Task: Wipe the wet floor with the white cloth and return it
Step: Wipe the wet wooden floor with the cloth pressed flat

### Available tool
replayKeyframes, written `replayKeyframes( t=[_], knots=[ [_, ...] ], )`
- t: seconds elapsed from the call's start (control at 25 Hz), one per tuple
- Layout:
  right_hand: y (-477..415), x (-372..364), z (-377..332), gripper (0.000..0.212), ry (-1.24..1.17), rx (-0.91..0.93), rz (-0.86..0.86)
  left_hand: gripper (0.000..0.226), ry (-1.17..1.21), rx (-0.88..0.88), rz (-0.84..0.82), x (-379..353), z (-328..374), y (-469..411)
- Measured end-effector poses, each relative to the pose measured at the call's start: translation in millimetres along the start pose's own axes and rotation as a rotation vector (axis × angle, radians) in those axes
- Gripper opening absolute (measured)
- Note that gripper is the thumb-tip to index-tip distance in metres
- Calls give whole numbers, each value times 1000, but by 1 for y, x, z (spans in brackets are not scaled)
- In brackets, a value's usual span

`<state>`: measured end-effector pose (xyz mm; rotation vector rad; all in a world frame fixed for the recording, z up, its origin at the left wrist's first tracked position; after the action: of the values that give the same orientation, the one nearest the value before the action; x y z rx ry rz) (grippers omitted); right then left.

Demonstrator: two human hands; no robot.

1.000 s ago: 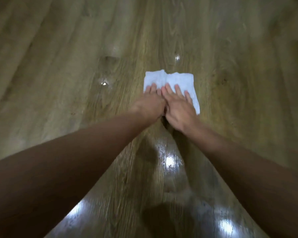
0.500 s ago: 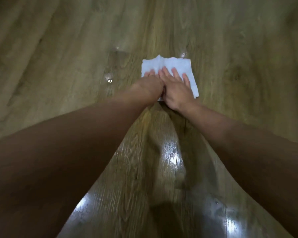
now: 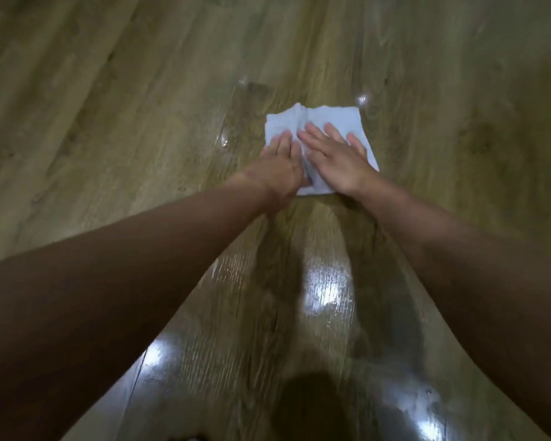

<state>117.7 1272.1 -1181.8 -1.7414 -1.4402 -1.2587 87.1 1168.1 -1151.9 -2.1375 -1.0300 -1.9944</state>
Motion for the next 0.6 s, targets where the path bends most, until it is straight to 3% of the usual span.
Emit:
replayKeyframes(
  t=[0.08, 0.2, 0.36, 0.48, 0.6],
  knots=[
    [-16, 1, 0, 47, 68, -11, 4, 67, -30, 15, 1, 5, -9, -17],
    [29, -9, -18, 51, 136, 59, 96, 65, 59, 14, 26, -9, 0, 10],
    [94, -30, -40, 55, 143, 156, 5, 64, 167, 50, 45, -43, 16, 74],
    [40, -21, -36, 52, 112, 135, -69, 59, 255, 142, 104, -30, -14, 41],
    [-24, -6, -30, 52, 141, 45, -125, 60, 286, 168, 31, -9, -44, -5]
  ],
)
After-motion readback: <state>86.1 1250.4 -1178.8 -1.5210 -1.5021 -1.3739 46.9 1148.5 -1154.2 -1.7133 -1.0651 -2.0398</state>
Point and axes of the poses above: each hand's wrist, its own y-axis away from the middle knuckle, its own x-axis out of the back of the hand, z = x × y, the point moved 6 cm from there along -y, towards the middle knuckle, and after that the axes turned 5 degrees about z, right-handed, at the moved point
